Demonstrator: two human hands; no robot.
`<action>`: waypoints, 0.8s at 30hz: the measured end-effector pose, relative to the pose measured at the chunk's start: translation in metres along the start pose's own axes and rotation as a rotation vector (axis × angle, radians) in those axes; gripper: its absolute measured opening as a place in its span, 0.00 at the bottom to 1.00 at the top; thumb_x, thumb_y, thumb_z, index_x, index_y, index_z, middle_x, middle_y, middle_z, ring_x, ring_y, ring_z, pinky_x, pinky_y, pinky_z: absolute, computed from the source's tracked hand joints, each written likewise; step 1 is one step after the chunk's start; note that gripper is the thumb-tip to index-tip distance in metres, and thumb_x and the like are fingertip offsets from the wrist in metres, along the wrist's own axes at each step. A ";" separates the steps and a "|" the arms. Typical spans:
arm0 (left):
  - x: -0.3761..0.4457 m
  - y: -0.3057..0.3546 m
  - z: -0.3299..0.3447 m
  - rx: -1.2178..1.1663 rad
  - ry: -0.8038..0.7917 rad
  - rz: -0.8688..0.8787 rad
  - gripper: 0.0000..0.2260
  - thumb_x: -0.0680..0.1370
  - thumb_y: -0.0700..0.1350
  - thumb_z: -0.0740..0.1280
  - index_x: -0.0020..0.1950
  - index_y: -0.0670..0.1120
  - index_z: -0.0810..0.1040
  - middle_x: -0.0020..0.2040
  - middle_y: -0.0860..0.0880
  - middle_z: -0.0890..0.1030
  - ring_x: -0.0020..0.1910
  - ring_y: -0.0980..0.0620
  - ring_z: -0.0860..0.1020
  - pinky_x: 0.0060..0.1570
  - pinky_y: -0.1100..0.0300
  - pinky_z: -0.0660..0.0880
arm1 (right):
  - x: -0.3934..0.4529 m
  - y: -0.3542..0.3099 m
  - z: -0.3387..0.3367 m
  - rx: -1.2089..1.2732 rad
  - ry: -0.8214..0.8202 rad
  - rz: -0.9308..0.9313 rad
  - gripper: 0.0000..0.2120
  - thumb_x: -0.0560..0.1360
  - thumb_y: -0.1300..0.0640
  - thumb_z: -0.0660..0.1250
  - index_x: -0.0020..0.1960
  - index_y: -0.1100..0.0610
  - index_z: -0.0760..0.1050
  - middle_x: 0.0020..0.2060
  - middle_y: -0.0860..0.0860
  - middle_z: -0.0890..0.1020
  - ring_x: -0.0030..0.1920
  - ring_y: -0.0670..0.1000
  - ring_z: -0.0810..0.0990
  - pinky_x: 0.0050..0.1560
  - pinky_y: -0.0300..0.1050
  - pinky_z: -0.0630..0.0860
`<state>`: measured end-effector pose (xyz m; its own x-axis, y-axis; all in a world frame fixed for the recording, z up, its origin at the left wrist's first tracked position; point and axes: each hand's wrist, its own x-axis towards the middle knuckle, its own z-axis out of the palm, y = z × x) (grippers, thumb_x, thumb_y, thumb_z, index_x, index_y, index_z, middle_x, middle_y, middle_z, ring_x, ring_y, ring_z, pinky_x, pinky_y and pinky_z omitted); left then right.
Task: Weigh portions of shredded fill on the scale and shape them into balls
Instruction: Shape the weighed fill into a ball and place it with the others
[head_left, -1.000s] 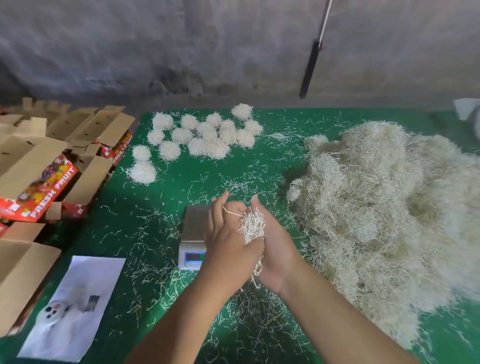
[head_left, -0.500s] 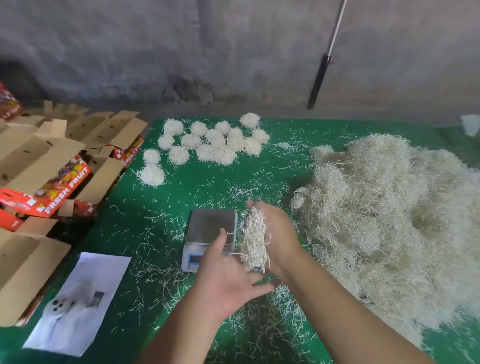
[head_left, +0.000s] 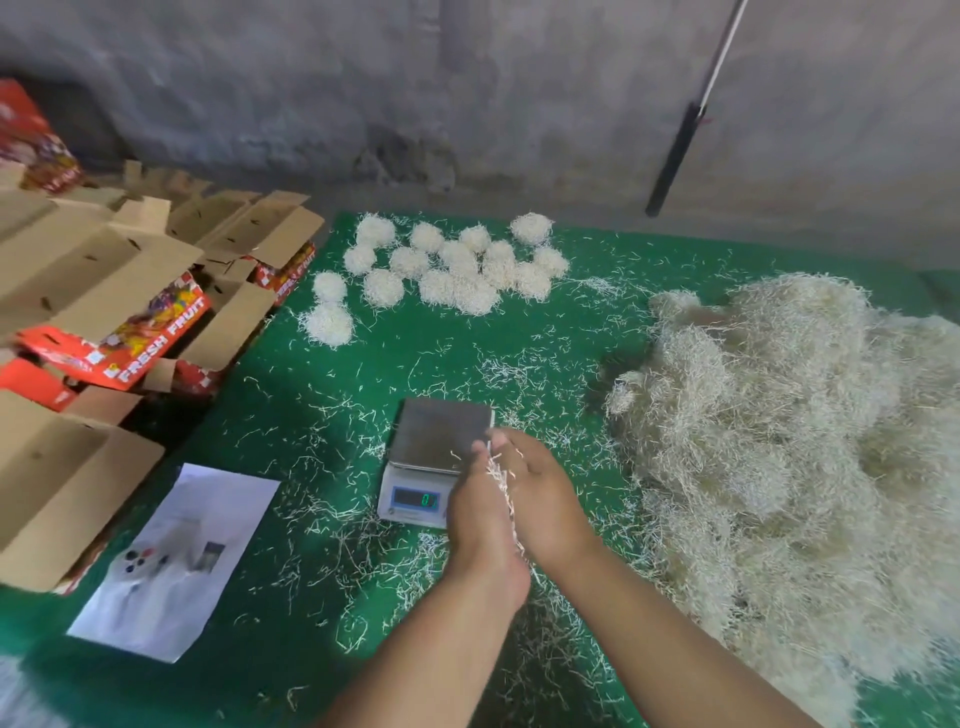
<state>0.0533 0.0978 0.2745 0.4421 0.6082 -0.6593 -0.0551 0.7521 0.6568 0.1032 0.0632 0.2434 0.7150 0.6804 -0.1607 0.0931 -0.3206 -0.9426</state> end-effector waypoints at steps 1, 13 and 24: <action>0.006 -0.001 -0.003 0.084 0.041 0.016 0.14 0.86 0.55 0.61 0.52 0.49 0.80 0.46 0.52 0.81 0.47 0.49 0.79 0.48 0.52 0.77 | -0.002 0.000 0.003 0.097 -0.010 0.048 0.13 0.88 0.47 0.60 0.62 0.47 0.82 0.58 0.44 0.85 0.62 0.46 0.81 0.62 0.40 0.75; 0.027 0.005 -0.017 0.625 -0.144 0.824 0.14 0.81 0.49 0.60 0.36 0.48 0.65 0.33 0.57 0.67 0.32 0.55 0.64 0.32 0.58 0.62 | -0.003 -0.001 -0.019 1.035 -0.152 0.476 0.21 0.80 0.27 0.61 0.64 0.35 0.82 0.64 0.38 0.83 0.73 0.41 0.73 0.78 0.60 0.64; 0.035 -0.022 -0.014 1.293 -0.066 1.018 0.28 0.84 0.64 0.37 0.61 0.52 0.72 0.84 0.53 0.51 0.84 0.50 0.50 0.80 0.38 0.53 | 0.010 -0.008 -0.018 1.011 0.047 0.431 0.22 0.88 0.51 0.58 0.45 0.54 0.88 0.37 0.53 0.85 0.39 0.51 0.86 0.41 0.43 0.82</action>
<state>0.0575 0.1055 0.2320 0.7307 0.6525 0.2009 0.3939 -0.6433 0.6565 0.1223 0.0606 0.2548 0.5791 0.6081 -0.5431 -0.7659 0.1775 -0.6180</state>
